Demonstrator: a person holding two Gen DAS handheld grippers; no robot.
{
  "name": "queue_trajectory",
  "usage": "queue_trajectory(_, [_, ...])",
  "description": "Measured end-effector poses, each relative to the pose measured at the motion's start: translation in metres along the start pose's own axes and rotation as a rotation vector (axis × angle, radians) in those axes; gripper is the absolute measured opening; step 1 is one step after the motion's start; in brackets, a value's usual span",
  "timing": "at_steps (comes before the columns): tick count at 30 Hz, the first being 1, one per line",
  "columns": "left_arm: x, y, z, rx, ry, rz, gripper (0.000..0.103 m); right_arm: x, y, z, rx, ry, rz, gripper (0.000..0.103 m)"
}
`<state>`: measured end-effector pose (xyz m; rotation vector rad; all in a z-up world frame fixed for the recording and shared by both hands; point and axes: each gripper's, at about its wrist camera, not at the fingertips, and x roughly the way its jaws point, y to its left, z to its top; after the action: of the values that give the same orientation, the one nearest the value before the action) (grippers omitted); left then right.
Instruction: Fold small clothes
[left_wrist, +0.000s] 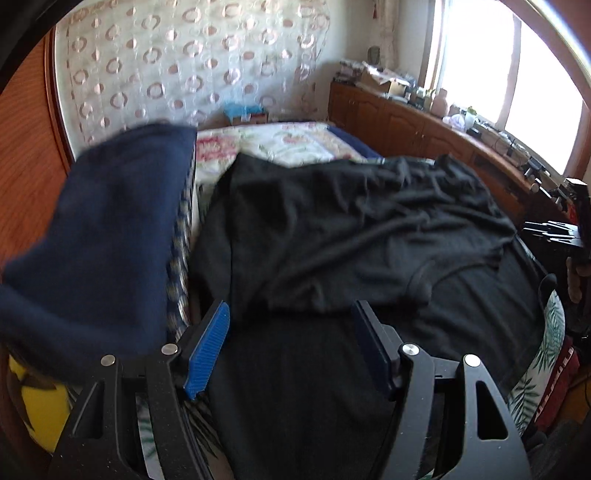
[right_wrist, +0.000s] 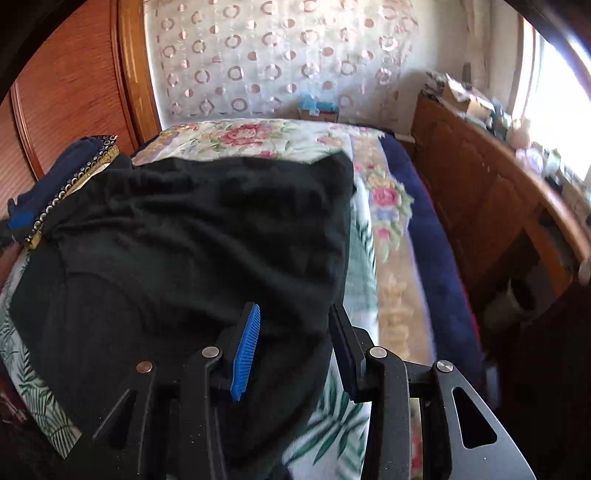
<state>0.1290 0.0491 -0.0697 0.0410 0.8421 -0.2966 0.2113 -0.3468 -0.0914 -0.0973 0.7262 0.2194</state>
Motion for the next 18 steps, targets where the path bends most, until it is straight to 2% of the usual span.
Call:
queue_trajectory(6, [0.025, 0.003, -0.021, -0.004, 0.072, 0.011, 0.069, -0.001, -0.007, -0.006, 0.040, 0.026, 0.011, 0.040])
queue_trajectory(14, [0.031, -0.010, -0.022, 0.051, 0.062, 0.053, 0.079, 0.001, -0.010, 0.000, 0.060, -0.009, 0.032, 0.040])
queue_trajectory(18, [0.034, -0.009, -0.021, 0.047, 0.064, 0.052, 0.081, 0.006, -0.009, 0.006, 0.075, -0.018, 0.045, 0.045])
